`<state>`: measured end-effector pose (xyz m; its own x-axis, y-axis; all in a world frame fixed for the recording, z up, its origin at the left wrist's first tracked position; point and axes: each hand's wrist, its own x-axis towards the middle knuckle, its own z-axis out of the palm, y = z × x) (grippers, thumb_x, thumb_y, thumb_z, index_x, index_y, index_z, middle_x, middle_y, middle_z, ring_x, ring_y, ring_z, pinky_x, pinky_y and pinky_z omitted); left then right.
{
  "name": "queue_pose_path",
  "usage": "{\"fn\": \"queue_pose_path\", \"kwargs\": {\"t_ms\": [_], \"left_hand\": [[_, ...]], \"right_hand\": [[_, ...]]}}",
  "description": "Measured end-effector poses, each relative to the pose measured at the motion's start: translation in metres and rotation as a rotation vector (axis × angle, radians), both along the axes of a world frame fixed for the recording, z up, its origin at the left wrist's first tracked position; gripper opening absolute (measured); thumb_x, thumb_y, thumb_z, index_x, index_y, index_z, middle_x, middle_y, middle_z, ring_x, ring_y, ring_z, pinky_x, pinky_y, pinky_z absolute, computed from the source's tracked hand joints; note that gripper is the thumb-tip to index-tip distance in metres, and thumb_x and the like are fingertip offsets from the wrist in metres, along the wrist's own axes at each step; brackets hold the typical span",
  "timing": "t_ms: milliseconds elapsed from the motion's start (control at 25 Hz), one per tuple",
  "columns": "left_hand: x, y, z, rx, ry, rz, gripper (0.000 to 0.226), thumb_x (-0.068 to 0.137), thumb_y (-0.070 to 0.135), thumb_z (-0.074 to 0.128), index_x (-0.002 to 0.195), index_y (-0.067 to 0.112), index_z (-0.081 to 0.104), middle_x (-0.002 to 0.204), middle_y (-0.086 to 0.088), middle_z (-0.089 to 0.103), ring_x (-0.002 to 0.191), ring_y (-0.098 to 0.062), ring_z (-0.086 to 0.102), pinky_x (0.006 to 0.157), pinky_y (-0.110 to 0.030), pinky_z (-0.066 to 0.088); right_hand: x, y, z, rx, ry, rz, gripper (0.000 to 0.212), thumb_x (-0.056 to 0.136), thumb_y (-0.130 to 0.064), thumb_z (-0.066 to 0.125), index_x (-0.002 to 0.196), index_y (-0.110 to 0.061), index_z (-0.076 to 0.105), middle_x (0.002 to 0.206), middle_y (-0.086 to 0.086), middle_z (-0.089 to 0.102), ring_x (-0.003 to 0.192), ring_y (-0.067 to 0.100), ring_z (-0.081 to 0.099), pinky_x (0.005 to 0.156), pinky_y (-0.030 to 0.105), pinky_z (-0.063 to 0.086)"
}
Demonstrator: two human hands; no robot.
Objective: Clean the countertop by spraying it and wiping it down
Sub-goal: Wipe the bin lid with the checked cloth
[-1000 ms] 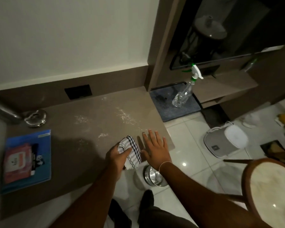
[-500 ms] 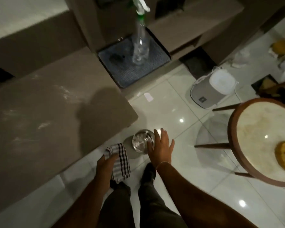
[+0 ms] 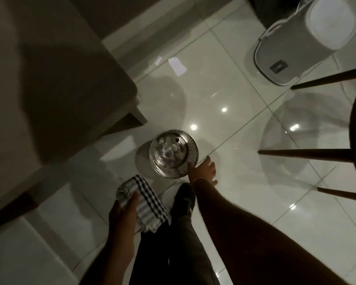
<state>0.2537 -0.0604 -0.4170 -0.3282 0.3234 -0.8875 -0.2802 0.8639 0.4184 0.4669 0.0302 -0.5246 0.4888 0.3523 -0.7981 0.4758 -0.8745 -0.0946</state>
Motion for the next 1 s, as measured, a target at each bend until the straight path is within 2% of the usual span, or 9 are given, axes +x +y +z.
{"fn": "queue_pose_path", "kwargs": {"t_ms": [120,200,320,480,600,680,800,920,1000], "left_hand": [[-0.014,-0.012,-0.03,-0.002,0.024,-0.077,0.041,0.086,0.045,0.076,0.123,0.031,0.068,0.121,-0.003,0.073,0.112,-0.031,0.07,0.099,-0.062,0.053],[-0.02,-0.014,-0.038,-0.037,0.049,-0.098,0.051,0.075,0.053,0.08,0.12,0.031,0.07,0.115,-0.001,0.076,0.106,-0.03,0.072,0.094,-0.06,0.056],[-0.016,-0.009,-0.033,-0.074,0.068,-0.175,0.06,0.06,0.065,0.075,0.107,0.027,0.074,0.092,0.003,0.08,0.083,-0.02,0.078,0.064,-0.038,0.062],[-0.005,0.001,-0.003,-0.089,0.008,-0.236,0.044,0.076,0.053,0.078,0.104,0.018,0.074,0.084,-0.001,0.081,0.075,-0.022,0.078,0.053,-0.032,0.061],[0.006,0.009,0.034,-0.011,0.119,-0.49,0.073,0.06,0.069,0.08,0.109,0.016,0.075,0.099,-0.006,0.08,0.092,-0.027,0.077,0.081,-0.048,0.062],[0.013,0.011,0.066,0.203,0.43,-0.846,0.088,0.054,0.073,0.064,0.121,0.017,0.073,0.129,-0.003,0.071,0.118,-0.024,0.066,0.106,-0.048,0.047],[0.022,0.021,0.134,0.441,0.701,-1.275,0.069,0.064,0.079,0.052,0.114,0.036,0.075,0.15,0.008,0.054,0.138,-0.013,0.037,0.115,-0.036,0.015],[0.023,0.024,0.197,0.439,0.557,-1.58,0.06,0.076,0.087,0.042,0.096,0.043,0.076,0.168,0.022,-0.008,0.154,-0.008,-0.015,0.123,-0.046,-0.01],[0.022,0.025,0.231,0.503,0.517,-1.66,0.059,0.077,0.084,0.045,0.089,0.035,0.076,0.165,0.025,-0.021,0.155,-0.012,-0.019,0.124,-0.052,-0.007]], "right_hand": [[0.006,0.002,-0.052,-0.113,0.165,-0.22,0.07,0.1,-0.045,0.062,0.153,-0.007,0.038,0.15,0.021,0.053,0.138,0.042,0.054,0.115,0.051,0.045],[0.002,0.001,-0.066,-0.098,0.271,-0.292,0.035,0.101,-0.035,0.062,0.12,-0.005,0.06,0.118,0.018,0.072,0.111,0.042,0.073,0.099,0.05,0.06],[-0.004,0.004,-0.066,-0.083,0.324,-0.422,0.02,0.102,-0.015,0.056,0.083,-0.007,0.056,0.087,0.021,0.076,0.081,0.042,0.076,0.078,0.047,0.066],[-0.008,-0.003,-0.022,-0.096,0.291,-0.3,0.022,0.099,-0.015,0.056,0.084,-0.004,0.065,0.074,0.021,0.077,0.056,0.03,0.076,0.051,0.031,0.06],[0.002,-0.037,0.04,-0.069,0.223,-0.047,0.026,0.094,-0.037,0.059,0.092,-0.013,0.068,0.092,0.011,0.079,0.082,0.031,0.079,0.069,0.032,0.059],[0.013,-0.059,0.092,-0.096,0.243,0.087,0.043,0.084,-0.055,0.054,0.095,-0.017,0.072,0.098,0.007,0.08,0.092,0.031,0.077,0.081,0.036,0.061],[0.027,-0.076,0.173,-0.184,0.277,0.254,0.047,0.082,-0.057,0.05,0.104,-0.025,0.075,0.101,0.002,0.081,0.092,0.027,0.078,0.088,0.035,0.062],[0.028,-0.079,0.258,-0.19,0.28,0.448,0.043,0.087,-0.048,0.051,0.108,-0.019,0.076,0.111,0.008,0.079,0.103,0.03,0.075,0.091,0.034,0.059],[0.022,-0.075,0.309,-0.142,0.278,0.603,0.042,0.092,-0.045,0.052,0.113,-0.016,0.074,0.115,0.01,0.078,0.106,0.03,0.074,0.091,0.033,0.059]]}}
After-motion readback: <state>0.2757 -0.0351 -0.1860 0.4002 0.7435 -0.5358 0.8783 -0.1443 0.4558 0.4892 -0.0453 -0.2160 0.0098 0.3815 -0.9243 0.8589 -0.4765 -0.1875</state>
